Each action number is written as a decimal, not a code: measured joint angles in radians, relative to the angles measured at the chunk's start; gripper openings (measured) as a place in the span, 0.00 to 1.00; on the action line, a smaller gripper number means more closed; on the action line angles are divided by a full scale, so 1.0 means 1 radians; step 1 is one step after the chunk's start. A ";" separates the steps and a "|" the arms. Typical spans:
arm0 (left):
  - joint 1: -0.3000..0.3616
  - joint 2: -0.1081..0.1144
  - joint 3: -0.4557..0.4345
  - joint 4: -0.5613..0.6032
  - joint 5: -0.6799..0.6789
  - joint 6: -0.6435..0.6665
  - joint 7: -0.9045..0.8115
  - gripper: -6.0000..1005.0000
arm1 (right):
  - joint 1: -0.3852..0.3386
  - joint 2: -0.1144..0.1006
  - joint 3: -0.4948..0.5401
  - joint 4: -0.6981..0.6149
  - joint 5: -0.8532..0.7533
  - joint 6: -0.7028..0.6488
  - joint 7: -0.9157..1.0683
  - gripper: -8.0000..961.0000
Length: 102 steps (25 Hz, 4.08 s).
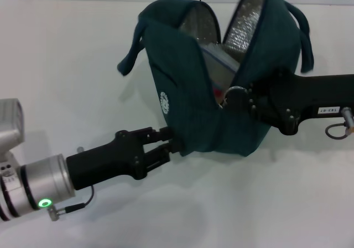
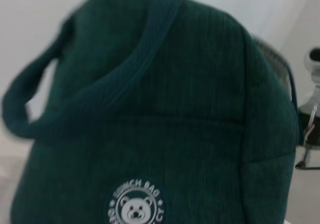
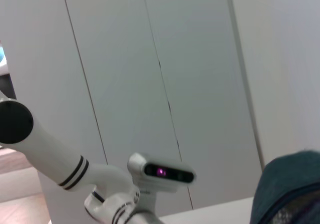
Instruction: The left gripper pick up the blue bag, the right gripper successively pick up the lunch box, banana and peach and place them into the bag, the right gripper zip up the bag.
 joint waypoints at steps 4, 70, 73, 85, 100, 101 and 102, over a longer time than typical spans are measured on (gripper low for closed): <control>-0.025 -0.002 0.001 -0.035 0.000 -0.014 0.036 0.39 | 0.003 0.000 0.000 0.015 0.009 0.002 -0.012 0.05; -0.037 -0.012 -0.010 -0.310 -0.353 -0.082 0.491 0.82 | 0.068 0.007 -0.232 0.169 0.365 0.208 -0.130 0.06; -0.037 -0.012 -0.009 -0.310 -0.356 -0.080 0.496 0.89 | 0.062 0.007 -0.232 0.169 0.366 0.208 -0.133 0.06; -0.037 -0.012 0.005 -0.317 -0.330 -0.078 0.563 0.42 | 0.041 0.007 -0.227 0.171 0.391 0.214 -0.154 0.06; -0.052 -0.012 0.043 -0.376 -0.319 -0.084 0.699 0.23 | 0.023 0.007 -0.231 0.211 0.508 0.255 -0.155 0.06; -0.052 -0.012 0.043 -0.376 -0.318 -0.084 0.699 0.21 | 0.023 0.007 -0.231 0.211 0.509 0.256 -0.155 0.06; -0.053 -0.012 0.043 -0.376 -0.317 -0.083 0.699 0.20 | 0.022 0.007 -0.232 0.211 0.509 0.256 -0.155 0.06</control>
